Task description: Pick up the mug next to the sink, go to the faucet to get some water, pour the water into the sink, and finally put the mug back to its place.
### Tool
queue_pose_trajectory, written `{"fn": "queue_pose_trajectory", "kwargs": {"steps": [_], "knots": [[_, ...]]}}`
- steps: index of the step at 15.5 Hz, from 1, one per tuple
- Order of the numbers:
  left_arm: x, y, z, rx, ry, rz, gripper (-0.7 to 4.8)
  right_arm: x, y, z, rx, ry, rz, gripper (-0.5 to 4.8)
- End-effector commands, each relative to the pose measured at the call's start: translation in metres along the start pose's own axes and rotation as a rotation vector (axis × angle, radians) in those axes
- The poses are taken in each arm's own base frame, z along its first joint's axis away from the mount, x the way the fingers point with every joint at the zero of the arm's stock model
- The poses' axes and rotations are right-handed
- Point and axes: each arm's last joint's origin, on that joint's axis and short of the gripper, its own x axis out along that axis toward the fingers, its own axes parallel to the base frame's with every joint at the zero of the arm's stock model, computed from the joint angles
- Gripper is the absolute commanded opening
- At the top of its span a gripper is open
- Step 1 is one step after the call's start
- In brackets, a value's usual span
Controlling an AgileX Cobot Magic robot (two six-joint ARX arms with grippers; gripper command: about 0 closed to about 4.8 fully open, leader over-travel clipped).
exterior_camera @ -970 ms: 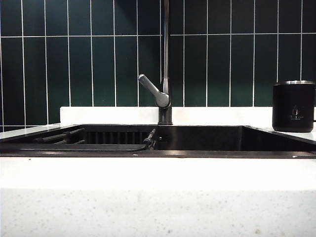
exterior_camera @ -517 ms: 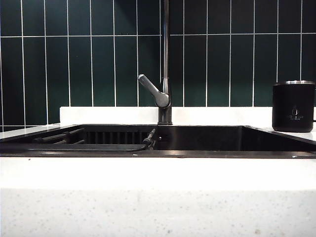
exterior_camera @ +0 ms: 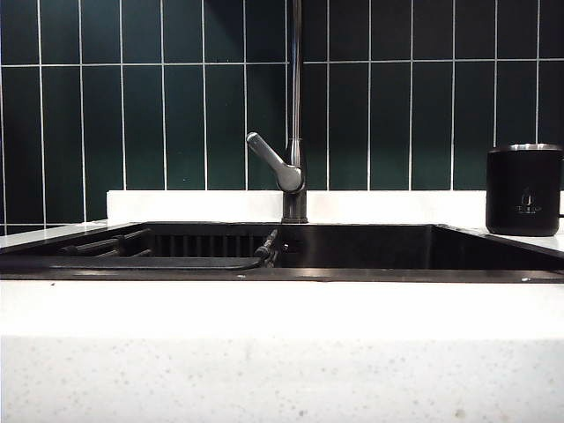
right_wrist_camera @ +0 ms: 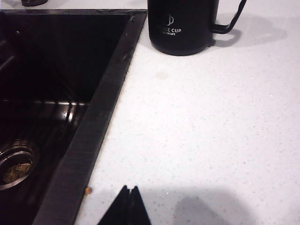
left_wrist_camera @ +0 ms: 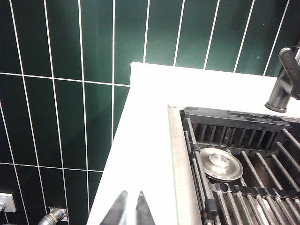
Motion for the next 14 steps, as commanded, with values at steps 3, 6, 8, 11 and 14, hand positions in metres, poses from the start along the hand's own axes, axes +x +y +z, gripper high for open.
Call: {"fn": "queue_pose_trajectory", "kwargs": {"steps": [3, 6, 8, 11, 14], "knots": [[0.000, 0.000, 0.001, 0.000, -0.009, -0.002, 0.21, -0.013, 0.001, 0.008, -0.019, -0.129, -0.005, 0.00], [0.000, 0.000, 0.001, 0.000, -0.007, -0.002, 0.21, -0.019, 0.002, 0.014, -0.028, -0.213, -0.025, 0.00], [0.000, 0.000, 0.001, 0.000, -0.007, -0.002, 0.21, -0.019, 0.002, 0.014, -0.020, -0.219, -0.028, 0.00], [0.000, 0.000, 0.001, 0.000, -0.007, -0.002, 0.21, -0.019, 0.001, 0.021, 0.050, -0.349, -0.033, 0.00], [0.000, 0.000, 0.001, 0.000, -0.004, -0.002, 0.21, -0.022, 0.005, 0.028, 0.068, -0.430, -0.080, 0.00]]}}
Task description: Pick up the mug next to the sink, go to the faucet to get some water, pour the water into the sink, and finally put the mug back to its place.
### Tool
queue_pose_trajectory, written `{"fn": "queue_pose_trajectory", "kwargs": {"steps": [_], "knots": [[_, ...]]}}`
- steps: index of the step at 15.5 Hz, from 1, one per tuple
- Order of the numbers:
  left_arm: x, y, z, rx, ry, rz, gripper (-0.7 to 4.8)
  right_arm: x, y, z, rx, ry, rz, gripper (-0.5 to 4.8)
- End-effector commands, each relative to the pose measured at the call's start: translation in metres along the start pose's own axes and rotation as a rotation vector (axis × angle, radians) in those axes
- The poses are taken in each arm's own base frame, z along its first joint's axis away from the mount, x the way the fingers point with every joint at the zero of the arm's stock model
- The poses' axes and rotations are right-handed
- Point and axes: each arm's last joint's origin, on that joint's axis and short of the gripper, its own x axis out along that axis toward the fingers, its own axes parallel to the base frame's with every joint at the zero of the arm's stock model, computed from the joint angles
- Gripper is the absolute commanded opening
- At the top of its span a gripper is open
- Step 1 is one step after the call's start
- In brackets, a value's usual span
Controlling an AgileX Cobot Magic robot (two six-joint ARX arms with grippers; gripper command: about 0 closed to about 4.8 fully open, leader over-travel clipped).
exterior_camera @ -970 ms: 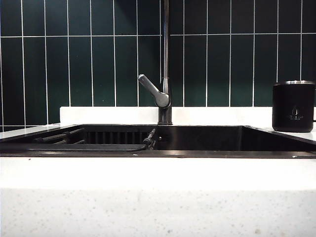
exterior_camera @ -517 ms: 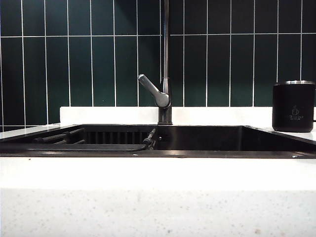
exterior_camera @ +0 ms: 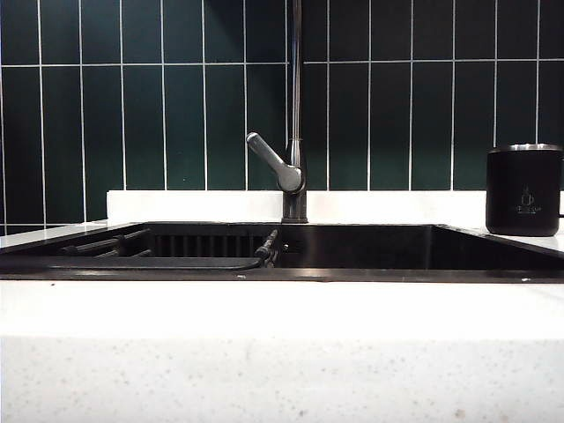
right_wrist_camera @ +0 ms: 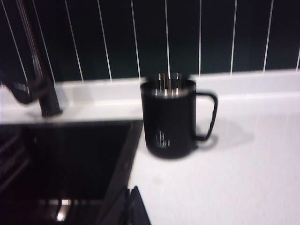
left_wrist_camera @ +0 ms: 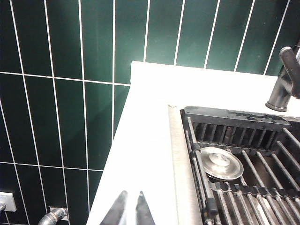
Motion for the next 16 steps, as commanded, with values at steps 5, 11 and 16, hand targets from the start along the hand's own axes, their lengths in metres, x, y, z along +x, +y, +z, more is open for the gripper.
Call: {"fn": "queue_pose_trajectory", "kwargs": {"steps": [5, 11, 16], "knots": [[0.0000, -0.0001, 0.0010, 0.000, -0.006, -0.002, 0.21, -0.0001, 0.0057, 0.0024, 0.017, -0.044, -0.008, -0.01], [0.0000, -0.0001, 0.0010, 0.000, -0.006, -0.002, 0.21, -0.0001, 0.0057, 0.0024, 0.016, -0.044, -0.008, 0.00], [0.0000, -0.0001, 0.0010, 0.001, -0.006, -0.002, 0.21, -0.0001, 0.0057, 0.0024, 0.017, -0.044, -0.009, 0.00]]}}
